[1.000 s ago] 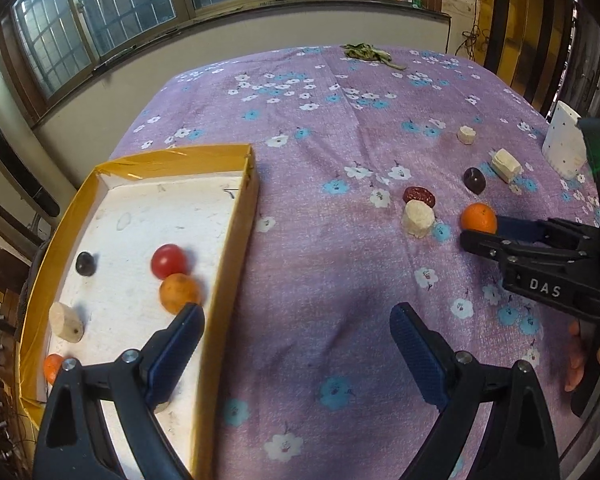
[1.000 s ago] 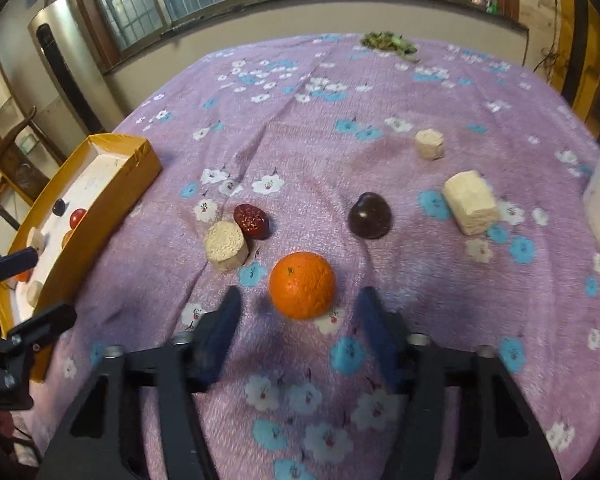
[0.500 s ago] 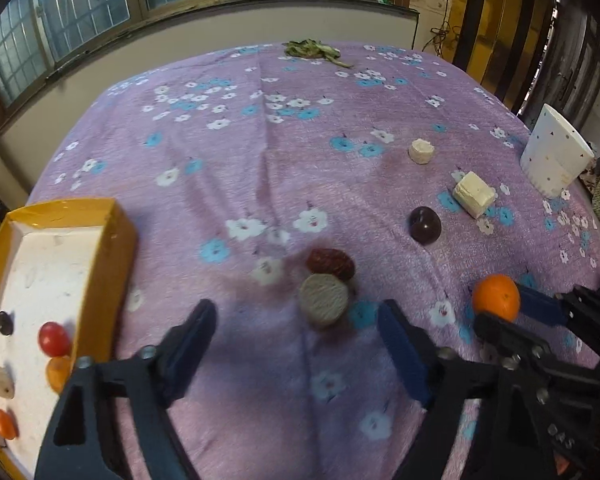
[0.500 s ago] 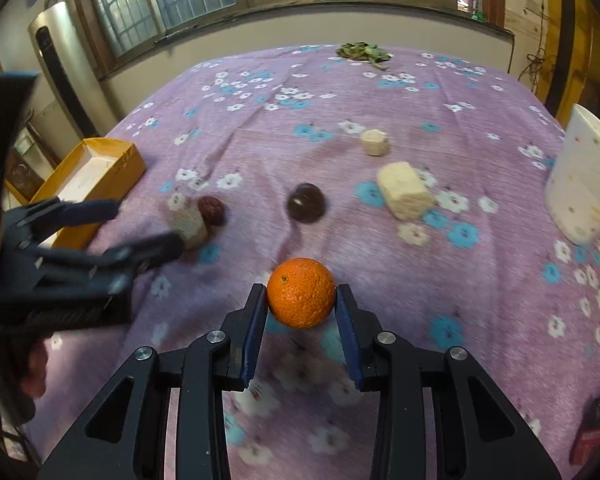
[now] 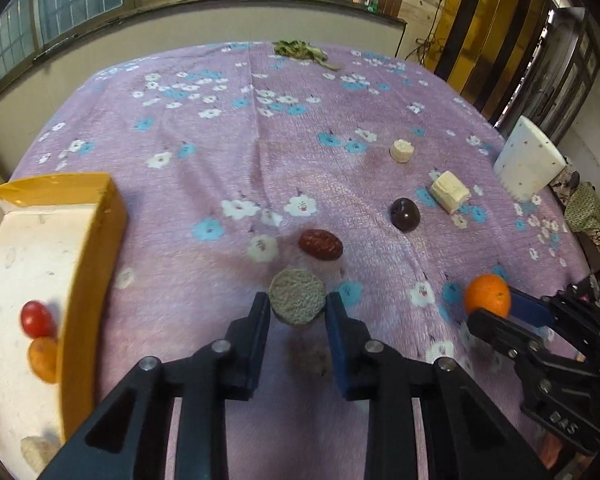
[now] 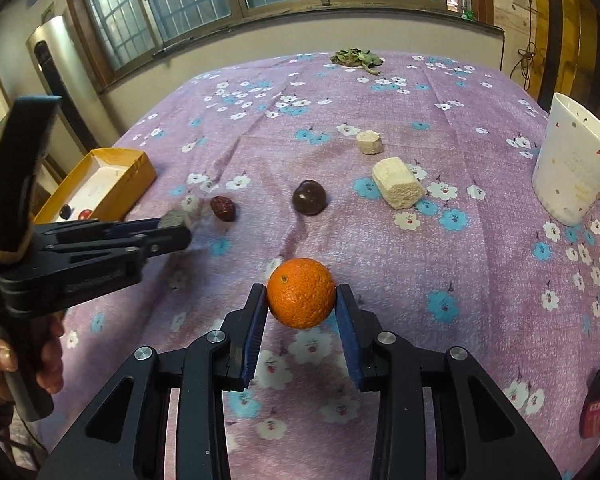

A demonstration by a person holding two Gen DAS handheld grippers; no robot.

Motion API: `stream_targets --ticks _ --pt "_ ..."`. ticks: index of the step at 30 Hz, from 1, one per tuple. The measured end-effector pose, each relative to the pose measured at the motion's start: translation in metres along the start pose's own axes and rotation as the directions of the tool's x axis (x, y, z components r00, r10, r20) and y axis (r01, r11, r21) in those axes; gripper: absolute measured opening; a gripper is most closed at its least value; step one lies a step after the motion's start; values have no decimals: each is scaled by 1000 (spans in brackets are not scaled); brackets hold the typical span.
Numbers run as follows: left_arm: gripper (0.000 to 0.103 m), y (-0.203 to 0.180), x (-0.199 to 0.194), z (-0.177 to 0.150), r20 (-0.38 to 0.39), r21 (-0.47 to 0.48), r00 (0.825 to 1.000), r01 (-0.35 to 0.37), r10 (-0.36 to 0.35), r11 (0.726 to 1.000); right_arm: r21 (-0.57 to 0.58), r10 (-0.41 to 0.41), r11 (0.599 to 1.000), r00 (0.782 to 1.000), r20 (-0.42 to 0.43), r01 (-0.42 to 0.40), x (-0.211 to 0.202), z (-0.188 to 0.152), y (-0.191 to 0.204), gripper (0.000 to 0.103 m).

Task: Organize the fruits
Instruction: 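Grasp the orange with the right gripper while the left grasps the round grey pastry, then carry the orange and round pastry over the tray and open both grippers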

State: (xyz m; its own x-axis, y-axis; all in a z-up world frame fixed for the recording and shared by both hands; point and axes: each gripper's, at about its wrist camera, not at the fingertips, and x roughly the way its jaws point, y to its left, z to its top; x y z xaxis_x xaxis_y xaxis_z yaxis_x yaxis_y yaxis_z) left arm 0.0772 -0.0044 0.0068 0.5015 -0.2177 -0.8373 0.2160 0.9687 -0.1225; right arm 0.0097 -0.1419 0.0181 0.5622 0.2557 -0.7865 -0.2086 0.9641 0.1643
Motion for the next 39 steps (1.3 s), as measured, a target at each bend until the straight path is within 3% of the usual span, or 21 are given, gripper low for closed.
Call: stream_targets --ticks 10,18,31,39 --pt "31 42 -46 -12 64 -40 998 18 -16 999 7 -2 1000 1000 4 2 -7 -4 34 34" --pt "31 93 -71 -16 103 -108 995 -3 14 994 -60 41 997 999 5 -41 4 14 94 34" --pt "31 201 -87 -16 101 -219 988 -94 119 971 -136 177 974 983 -39 -181 59 68 203 33" --pt "31 256 -69 3 65 -255 982 -153 175 955 -161 199 965 977 -70 -208 102 97 245 34"
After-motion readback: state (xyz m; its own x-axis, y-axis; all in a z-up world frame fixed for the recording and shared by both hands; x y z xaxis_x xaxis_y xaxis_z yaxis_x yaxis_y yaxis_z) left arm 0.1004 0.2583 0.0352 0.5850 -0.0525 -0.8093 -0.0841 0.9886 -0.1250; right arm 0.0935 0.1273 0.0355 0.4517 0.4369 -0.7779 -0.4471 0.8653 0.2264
